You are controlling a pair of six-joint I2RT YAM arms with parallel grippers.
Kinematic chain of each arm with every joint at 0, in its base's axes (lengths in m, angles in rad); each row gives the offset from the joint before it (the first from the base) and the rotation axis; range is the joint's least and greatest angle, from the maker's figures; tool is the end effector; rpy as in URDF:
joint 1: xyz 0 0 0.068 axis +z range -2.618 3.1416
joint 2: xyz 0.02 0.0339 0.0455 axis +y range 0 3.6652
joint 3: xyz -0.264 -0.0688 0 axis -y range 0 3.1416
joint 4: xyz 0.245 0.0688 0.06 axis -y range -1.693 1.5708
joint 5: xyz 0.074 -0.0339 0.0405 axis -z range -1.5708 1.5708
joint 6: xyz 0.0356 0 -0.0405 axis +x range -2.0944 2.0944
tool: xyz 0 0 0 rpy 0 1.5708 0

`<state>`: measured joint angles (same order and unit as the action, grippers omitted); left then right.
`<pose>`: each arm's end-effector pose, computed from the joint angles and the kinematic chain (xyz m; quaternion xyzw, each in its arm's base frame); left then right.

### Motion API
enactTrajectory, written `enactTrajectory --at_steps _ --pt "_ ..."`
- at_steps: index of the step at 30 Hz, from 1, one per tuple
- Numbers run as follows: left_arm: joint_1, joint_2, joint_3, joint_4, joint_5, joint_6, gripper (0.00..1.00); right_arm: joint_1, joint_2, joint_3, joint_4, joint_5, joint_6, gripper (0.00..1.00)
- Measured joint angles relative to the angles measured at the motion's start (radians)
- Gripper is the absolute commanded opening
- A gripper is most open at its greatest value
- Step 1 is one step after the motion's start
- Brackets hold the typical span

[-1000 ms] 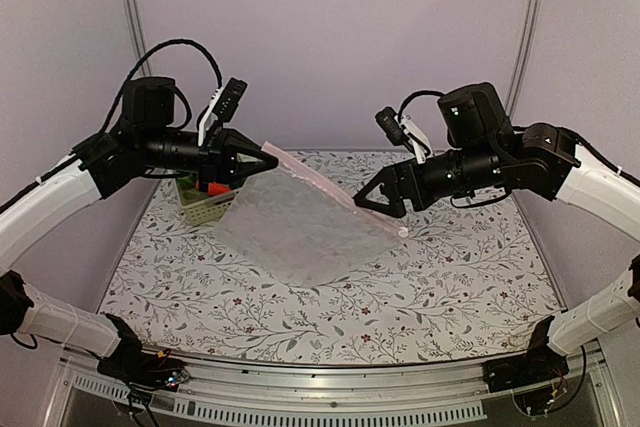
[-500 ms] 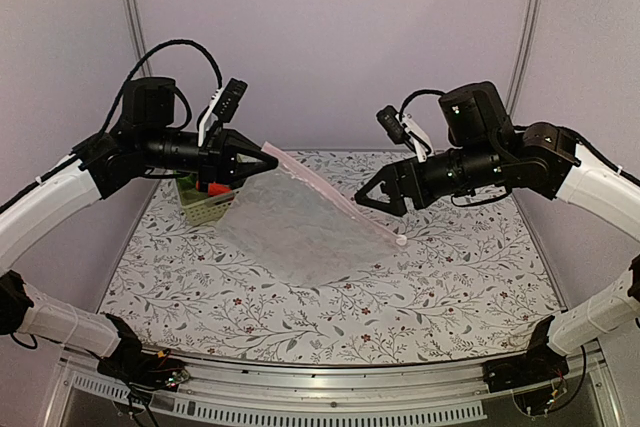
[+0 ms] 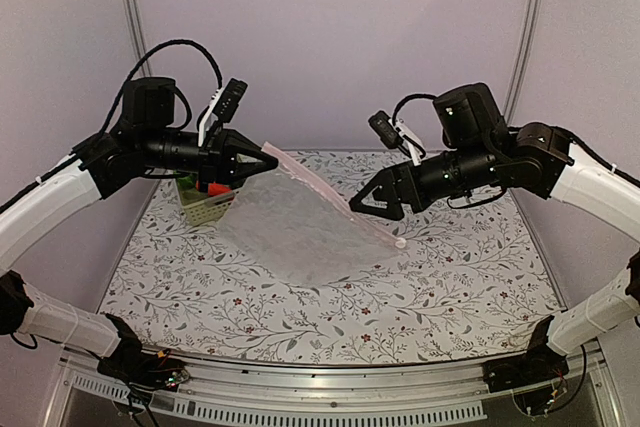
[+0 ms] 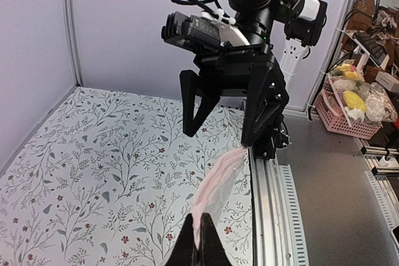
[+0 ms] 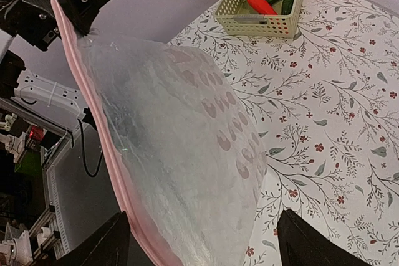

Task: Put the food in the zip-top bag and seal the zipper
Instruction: Pass from the left arm to the right

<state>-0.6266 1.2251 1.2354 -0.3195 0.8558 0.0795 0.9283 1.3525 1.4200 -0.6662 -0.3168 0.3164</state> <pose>0.2010 -0.1787 0.3948 0.4837 0.6048 -0.4676 0.4261 0.1663 0.2407 0.3869 -0.3332 0.8104 0.3822 0.2935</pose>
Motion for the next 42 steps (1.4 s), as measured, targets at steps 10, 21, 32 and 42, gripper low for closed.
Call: enactTrajectory --at_steps 10,21,32,42 --pt "0.000 0.000 0.001 -0.002 -0.003 0.005 0.00 0.000 0.013 -0.001 0.001 -0.032 -0.003 0.79" --pt "0.000 0.000 0.002 -0.015 -0.007 0.007 0.00 0.002 0.044 -0.011 0.011 -0.060 -0.003 0.73" --pt "0.000 0.000 0.002 -0.016 -0.007 0.007 0.00 0.021 0.045 -0.013 0.034 -0.035 -0.018 0.50" --pt "0.000 0.003 0.004 -0.016 -0.006 0.007 0.00 0.021 0.060 -0.009 0.084 -0.022 -0.024 0.28"
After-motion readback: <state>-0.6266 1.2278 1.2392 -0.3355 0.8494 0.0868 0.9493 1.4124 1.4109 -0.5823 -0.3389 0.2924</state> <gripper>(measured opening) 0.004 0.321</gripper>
